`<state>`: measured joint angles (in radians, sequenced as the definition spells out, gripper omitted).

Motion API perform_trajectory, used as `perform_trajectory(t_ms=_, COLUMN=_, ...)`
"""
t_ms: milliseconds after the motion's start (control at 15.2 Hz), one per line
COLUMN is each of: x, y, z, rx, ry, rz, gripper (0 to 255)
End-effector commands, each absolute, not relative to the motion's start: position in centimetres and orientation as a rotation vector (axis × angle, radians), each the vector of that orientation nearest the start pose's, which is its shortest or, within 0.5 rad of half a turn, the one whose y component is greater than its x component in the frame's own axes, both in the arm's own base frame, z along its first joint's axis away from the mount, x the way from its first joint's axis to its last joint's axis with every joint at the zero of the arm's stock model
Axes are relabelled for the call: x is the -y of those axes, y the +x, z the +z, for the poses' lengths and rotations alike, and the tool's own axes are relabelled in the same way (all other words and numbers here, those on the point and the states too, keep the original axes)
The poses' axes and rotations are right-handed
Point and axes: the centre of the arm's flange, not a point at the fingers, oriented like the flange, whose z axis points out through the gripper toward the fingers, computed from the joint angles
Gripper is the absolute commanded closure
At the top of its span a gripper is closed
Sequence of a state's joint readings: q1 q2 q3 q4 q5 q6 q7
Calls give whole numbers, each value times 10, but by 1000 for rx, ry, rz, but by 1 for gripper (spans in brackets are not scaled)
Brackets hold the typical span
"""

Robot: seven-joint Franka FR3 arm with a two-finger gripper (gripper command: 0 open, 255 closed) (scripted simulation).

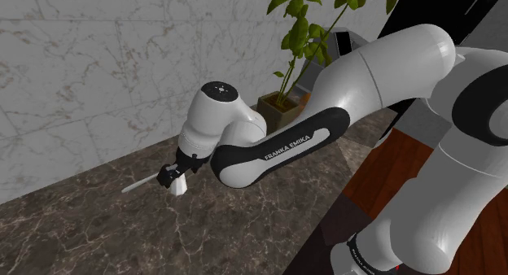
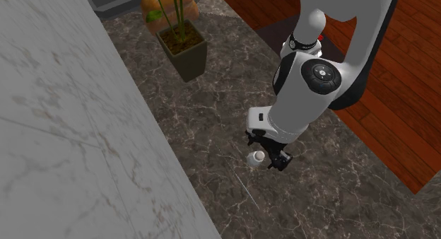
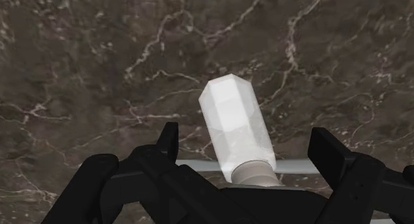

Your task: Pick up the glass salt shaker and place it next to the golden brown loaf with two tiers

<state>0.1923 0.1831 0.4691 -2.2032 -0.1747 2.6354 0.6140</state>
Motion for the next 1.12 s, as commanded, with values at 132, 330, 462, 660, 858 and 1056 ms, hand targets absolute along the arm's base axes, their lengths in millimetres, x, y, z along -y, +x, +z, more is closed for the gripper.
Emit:
perform_trajectory(t_ms=132, x=-352, y=453, z=334, rx=254, ry=-2967, rz=-350, gripper=0)
perform_trajectory(t_ms=330, x=-352, y=453, z=334, rx=254, ry=-2967, rz=-350, gripper=255)
perform_trajectory(t_ms=462, x=-352, y=453, z=334, rx=254, ry=-2967, rz=-350, gripper=255)
perform_trajectory(t_ms=660, x=-352, y=453, z=334, rx=254, ry=-2967, rz=-350, gripper=255)
perform_trajectory(t_ms=858, x=-353, y=453, z=334, rx=254, ry=-2967, rz=-350, gripper=255)
perform_trajectory(t_ms=1056, x=-352, y=453, z=345, rx=254, ry=-2967, rz=-350, gripper=255)
